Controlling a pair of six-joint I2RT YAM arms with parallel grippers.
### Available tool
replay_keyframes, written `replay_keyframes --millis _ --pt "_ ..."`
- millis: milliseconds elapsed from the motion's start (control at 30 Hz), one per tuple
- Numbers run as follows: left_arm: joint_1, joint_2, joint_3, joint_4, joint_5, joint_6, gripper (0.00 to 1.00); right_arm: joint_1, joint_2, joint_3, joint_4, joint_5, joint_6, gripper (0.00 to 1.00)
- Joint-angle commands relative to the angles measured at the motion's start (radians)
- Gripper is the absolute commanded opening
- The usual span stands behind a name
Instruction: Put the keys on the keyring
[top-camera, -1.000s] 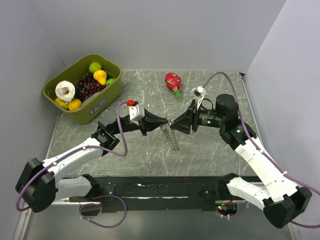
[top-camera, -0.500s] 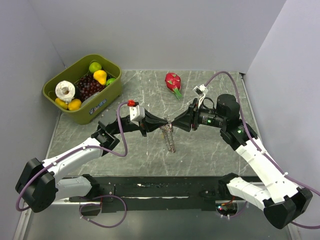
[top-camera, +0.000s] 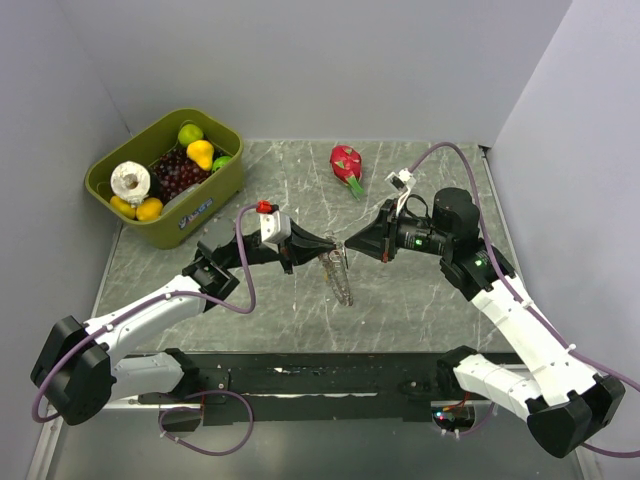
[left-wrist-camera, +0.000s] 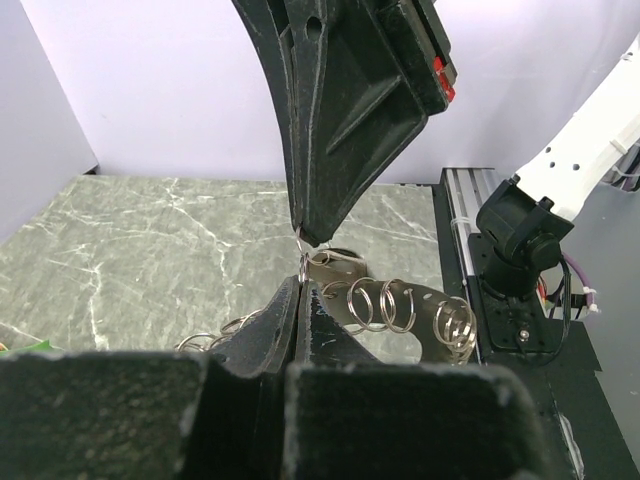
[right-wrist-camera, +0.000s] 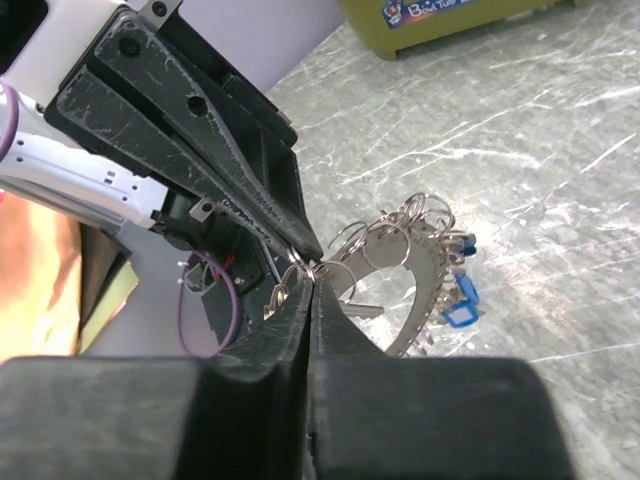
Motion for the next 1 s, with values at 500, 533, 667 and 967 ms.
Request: replay_keyframes --millis 500,533,667,967 --pt "0.002 -0.055 -0.009 0.188 0.04 -0.02 0.01 -0.004 0.0 -0.015 0.049 0.015 -0.069 0.0" --pt "0.002 -0.055 -0.009 0.19 0.041 -0.022 0.01 -0.006 0.0 -0.018 0.051 0.017 -0.071 0.0" --pt "0.002 -0.055 -0.014 0.205 0.044 -0.026 0.01 -0.007 0.009 -0.027 0.056 0.007 -0.078 0.0" --pt "0.002 -0.046 -0.012 0.236 0.06 -0.034 0.01 -0.006 0.064 -0.036 0.063 -0.063 -0.084 0.0"
